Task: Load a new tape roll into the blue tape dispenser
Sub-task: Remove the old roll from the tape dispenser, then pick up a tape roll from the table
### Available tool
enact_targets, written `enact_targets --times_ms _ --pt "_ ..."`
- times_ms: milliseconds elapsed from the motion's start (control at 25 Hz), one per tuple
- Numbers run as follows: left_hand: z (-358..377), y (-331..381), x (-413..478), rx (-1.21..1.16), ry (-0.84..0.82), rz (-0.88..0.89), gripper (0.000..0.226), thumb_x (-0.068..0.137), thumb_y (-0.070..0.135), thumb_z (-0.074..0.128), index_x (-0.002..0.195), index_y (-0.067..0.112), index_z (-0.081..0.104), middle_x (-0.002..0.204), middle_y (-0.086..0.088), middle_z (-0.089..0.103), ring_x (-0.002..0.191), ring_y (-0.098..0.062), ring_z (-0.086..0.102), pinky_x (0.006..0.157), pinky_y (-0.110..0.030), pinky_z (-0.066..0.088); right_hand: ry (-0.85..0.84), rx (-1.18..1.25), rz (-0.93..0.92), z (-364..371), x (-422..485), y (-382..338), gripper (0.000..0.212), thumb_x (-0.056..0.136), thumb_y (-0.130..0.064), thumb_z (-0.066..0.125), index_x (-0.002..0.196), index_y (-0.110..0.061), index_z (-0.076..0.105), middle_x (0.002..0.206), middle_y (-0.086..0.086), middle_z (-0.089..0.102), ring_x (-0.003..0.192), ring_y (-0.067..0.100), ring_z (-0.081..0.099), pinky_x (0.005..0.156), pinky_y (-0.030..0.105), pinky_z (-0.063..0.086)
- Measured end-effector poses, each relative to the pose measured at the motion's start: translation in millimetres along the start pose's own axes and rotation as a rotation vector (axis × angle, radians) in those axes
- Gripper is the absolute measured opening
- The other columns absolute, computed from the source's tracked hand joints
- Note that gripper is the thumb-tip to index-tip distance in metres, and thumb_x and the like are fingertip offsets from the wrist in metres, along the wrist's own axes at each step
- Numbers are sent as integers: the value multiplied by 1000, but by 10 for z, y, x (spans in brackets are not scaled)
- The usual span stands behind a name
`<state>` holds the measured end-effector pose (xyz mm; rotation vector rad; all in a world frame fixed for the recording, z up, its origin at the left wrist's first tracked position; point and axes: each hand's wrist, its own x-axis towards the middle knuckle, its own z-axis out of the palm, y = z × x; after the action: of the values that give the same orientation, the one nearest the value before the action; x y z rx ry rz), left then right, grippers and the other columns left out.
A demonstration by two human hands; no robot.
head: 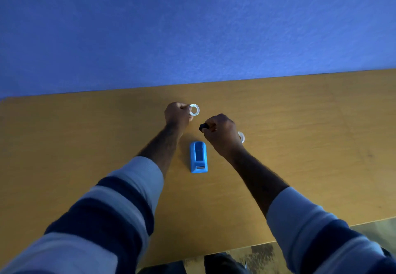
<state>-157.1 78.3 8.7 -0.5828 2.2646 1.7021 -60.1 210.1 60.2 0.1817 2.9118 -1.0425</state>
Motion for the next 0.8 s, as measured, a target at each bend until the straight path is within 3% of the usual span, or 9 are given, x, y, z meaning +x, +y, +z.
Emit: enact_targets --times_ms 240,480,640,800 --pt "156 -82 289 116 -2 -17 17 91 10 72 101 -4 72 81 -19 75 68 -30 75 79 -46 64 33 -25 28 -26 -70 153 13 83 -17 75 95 -12 74 88 -10 54 65 1 51 54 9 34" --pt "167 -59 322 125 25 -6 6 89 9 75 87 7 69 70 -10 70 62 -25 73 74 -44 65 11 -25 41 -19 -93 180 19 85 -16 76 103 -12 72 92 -10 55 69 -2 52 55 8 38" --pt "58 -90 266 169 27 -8 14 92 10 71 101 -1 71 89 -15 76 58 -18 70 74 -40 65 26 1 24 -18 -105 139 15 83 -17 76 97 -12 73 90 -7 58 69 5 54 57 16 47" --pt "-145 -56 10 166 38 21 20 93 14 67 106 -1 71 86 -11 75 61 -19 69 74 -39 65 26 46 9 -15 -107 73 12 83 -18 75 94 -15 74 89 -7 58 72 6 55 58 13 39"
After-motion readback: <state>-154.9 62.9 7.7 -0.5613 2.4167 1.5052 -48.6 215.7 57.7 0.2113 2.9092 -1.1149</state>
